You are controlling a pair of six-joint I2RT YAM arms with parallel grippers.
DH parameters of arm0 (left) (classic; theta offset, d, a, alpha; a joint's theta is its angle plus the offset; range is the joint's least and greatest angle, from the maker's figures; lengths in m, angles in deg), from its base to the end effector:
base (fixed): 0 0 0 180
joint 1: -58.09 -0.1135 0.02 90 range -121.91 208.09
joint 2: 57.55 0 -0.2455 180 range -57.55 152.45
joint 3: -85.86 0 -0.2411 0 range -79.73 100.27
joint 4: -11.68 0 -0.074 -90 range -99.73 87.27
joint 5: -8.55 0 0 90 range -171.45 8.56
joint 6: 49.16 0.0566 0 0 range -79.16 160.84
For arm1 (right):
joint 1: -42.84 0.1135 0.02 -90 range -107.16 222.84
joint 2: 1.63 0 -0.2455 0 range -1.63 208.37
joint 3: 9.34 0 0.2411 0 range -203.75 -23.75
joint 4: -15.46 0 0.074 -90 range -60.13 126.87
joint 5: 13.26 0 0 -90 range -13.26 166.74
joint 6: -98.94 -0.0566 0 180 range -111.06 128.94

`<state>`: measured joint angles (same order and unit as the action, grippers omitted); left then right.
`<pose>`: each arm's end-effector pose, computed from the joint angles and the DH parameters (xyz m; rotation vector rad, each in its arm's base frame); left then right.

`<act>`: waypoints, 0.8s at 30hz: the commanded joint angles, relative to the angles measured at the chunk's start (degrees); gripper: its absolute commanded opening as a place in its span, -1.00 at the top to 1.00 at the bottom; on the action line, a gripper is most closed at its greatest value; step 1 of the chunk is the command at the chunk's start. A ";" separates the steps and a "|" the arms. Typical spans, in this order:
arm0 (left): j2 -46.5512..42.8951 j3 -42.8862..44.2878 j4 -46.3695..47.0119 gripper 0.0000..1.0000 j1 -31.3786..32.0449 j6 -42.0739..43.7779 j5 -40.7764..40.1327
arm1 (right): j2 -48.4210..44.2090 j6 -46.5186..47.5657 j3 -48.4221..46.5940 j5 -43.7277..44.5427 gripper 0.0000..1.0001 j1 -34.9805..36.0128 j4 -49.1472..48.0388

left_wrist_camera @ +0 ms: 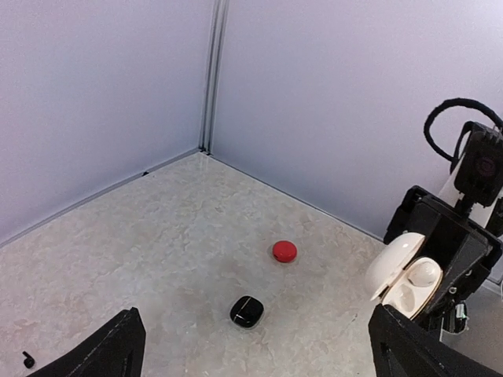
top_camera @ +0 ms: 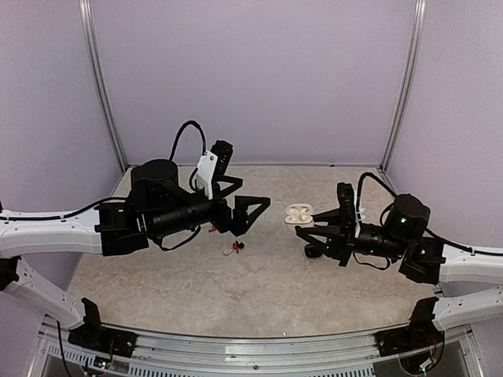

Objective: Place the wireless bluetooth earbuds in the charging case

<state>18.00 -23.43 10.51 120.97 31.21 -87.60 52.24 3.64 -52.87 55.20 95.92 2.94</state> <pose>0.1552 -0.2897 0.3173 0.7076 1.6001 -0.8547 0.1269 0.2035 0.2733 -0.9426 1.3428 1.0827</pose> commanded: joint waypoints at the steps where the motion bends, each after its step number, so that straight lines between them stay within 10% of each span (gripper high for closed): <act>1: -0.47 -0.22 -5.23 -0.98 -6.67 -4.91 -0.60 | -2.10 -2.65 1.06 1.20 1.00 -2.80 1.69; 13: 7.34 0.69 -21.32 -0.73 -20.13 -5.41 7.84 | -4.21 -4.07 2.82 0.40 1.00 -6.60 4.16; 24: 8.30 -17.88 1.07 -0.34 -14.38 -3.06 6.33 | -4.04 -4.27 3.55 -0.38 1.00 -7.13 3.50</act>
<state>26.54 -37.10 -0.77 103.35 25.16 -80.47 48.92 -0.01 -49.92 55.57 89.56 7.11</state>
